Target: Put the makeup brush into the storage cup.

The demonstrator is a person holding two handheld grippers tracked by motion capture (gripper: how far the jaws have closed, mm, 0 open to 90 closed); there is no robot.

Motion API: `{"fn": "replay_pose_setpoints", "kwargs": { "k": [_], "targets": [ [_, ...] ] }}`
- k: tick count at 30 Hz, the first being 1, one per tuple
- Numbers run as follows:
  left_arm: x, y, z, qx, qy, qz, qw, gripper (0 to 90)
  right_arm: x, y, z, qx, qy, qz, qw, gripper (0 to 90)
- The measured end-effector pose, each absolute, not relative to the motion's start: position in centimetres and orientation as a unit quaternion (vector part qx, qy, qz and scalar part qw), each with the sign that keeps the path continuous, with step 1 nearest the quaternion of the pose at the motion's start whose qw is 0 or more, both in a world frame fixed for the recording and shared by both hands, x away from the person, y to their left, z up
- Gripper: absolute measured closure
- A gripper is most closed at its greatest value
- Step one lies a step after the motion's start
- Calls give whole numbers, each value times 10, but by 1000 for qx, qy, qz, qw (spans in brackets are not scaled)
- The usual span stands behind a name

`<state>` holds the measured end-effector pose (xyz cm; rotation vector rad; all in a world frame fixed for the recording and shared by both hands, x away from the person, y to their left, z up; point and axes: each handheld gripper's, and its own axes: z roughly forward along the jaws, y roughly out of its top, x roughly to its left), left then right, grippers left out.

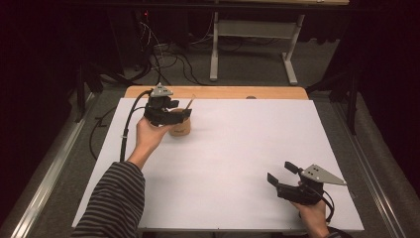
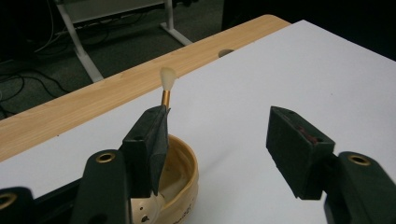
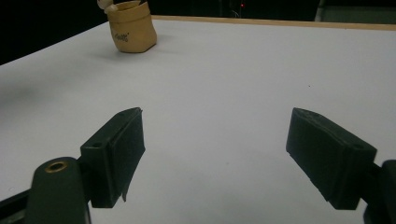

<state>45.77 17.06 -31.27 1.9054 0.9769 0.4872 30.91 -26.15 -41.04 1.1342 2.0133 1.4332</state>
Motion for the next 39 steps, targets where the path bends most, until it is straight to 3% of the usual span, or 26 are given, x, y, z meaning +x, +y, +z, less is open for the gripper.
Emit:
{"fn": "replay_pose_setpoints", "kwargs": {
  "k": [39],
  "targets": [
    [434,182,-307,773,381,188,470,334,310,-261,-411,408,725,513,211,209]
  ]
}}
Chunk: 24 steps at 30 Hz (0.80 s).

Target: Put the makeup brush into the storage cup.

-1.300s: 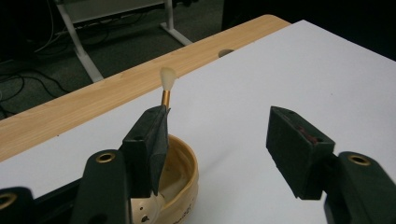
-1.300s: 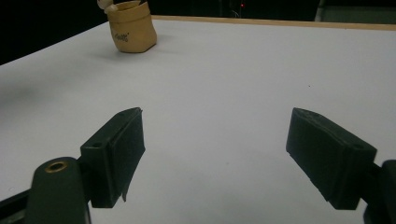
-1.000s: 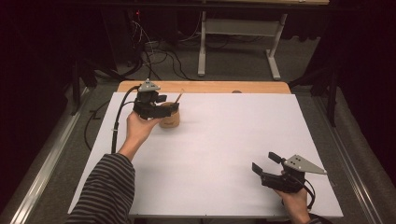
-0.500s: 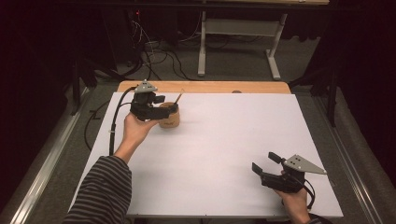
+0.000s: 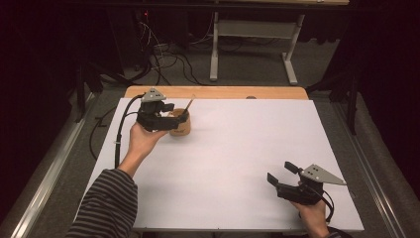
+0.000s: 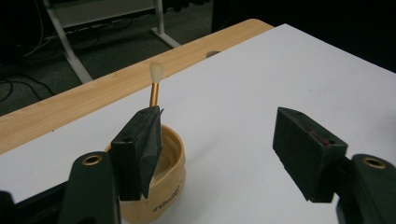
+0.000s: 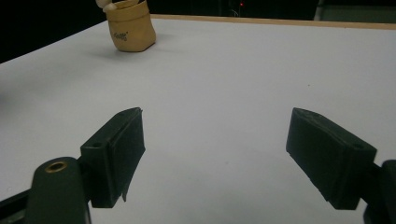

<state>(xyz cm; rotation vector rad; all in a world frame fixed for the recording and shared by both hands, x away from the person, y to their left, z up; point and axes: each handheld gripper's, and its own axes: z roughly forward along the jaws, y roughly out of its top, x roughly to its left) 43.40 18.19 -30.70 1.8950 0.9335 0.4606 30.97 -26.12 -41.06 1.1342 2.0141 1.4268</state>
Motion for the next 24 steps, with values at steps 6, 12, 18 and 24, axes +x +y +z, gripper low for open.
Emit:
{"fn": "replay_pose_setpoints", "kwargs": {
  "k": [6,12,18,24],
  "targets": [
    [430,183,-307,776,378,187,470,331,310,-261,-411,408,724,514,211,209],
    [427,184,-308,776,377,188,470,329,310,-262,-411,409,724,514,211,209],
    [423,186,-307,776,375,192,469,327,310,-262,-411,409,724,514,210,209],
    [419,189,-306,771,375,193,477,325,310,-262,-411,409,724,514,210,209]
  ]
}}
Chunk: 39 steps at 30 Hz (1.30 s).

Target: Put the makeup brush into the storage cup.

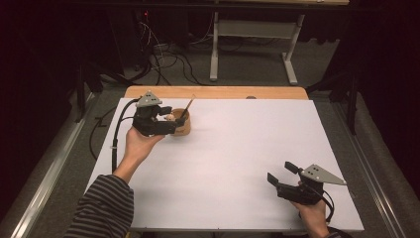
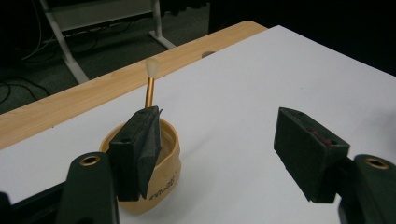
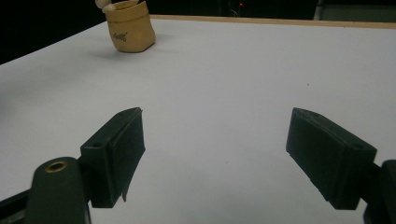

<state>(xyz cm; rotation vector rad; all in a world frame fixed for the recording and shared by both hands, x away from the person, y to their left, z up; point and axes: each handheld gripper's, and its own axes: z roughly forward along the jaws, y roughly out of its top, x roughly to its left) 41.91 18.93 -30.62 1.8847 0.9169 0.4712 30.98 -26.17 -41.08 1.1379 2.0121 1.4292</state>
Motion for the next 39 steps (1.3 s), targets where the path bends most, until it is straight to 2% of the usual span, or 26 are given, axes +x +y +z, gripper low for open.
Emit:
{"fn": "replay_pose_setpoints", "kwargs": {
  "k": [39],
  "targets": [
    [391,200,-307,763,370,193,494,325,310,-261,-411,408,724,514,211,209]
  ]
}}
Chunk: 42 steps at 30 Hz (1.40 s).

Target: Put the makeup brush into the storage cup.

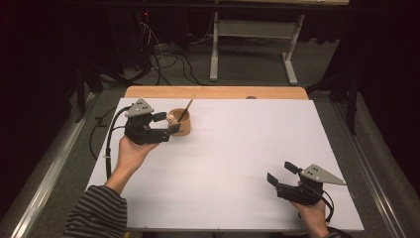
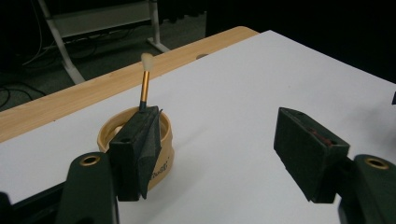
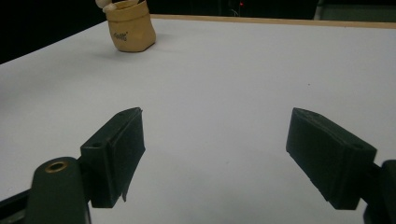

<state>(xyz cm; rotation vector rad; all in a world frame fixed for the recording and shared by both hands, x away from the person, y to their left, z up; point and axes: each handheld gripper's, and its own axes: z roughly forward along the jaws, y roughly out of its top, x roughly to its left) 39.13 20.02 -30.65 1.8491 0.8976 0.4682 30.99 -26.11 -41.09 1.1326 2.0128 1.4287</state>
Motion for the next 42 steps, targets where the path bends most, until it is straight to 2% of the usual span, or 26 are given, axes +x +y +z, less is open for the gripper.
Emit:
{"fn": "replay_pose_setpoints", "kwargs": {
  "k": [42],
  "targets": [
    [358,208,-312,755,367,186,511,325,310,-261,-411,408,725,513,210,209]
  ]
}}
